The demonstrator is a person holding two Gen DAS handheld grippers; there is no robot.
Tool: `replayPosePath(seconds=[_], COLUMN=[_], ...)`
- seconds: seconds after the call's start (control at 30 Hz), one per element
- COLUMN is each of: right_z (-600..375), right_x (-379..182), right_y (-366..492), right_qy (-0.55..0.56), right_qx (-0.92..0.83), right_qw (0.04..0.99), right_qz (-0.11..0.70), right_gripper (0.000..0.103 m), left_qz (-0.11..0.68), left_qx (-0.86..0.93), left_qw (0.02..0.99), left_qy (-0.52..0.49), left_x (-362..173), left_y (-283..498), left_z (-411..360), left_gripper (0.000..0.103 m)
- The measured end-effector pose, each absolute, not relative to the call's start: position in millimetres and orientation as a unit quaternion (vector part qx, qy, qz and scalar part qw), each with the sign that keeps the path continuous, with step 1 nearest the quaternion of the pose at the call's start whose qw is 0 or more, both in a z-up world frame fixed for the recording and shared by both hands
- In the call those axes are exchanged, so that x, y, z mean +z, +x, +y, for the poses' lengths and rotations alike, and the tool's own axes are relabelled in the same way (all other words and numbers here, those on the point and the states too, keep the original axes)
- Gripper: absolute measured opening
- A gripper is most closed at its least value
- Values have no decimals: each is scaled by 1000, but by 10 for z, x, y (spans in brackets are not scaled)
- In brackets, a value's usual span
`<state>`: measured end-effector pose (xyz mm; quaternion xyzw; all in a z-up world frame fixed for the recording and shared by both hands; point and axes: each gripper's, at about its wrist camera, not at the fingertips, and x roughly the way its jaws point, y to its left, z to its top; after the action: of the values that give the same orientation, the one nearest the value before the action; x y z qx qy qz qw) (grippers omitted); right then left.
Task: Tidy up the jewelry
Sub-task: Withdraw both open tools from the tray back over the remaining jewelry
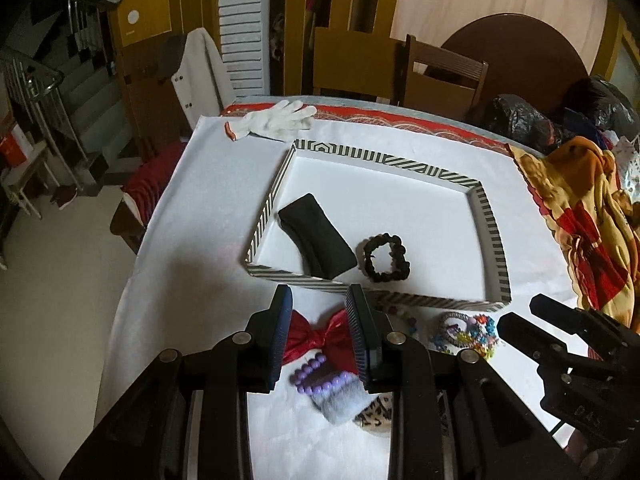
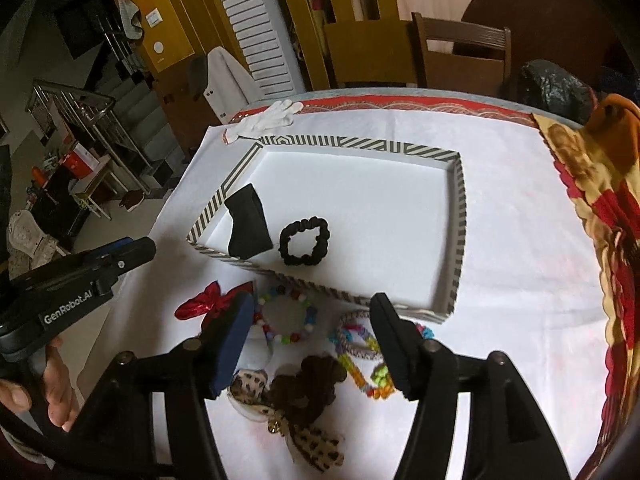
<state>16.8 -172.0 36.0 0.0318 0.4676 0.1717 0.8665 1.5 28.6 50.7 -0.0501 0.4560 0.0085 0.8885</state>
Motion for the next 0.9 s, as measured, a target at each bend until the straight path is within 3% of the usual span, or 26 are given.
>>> replayPosePath(seconds=[0.9], right_z=[-1938], right_x=[448], right_y=[-361], right_qy=[37], right_qx=[140], right_qw=[880], right_qz=[453], right_gripper=[67], left_qz=[446], left_qx=[-3], left_qw=[894], left_qy=[-35], left_x=[552], left_y=[-456], left_z=[98], left_gripper=[9])
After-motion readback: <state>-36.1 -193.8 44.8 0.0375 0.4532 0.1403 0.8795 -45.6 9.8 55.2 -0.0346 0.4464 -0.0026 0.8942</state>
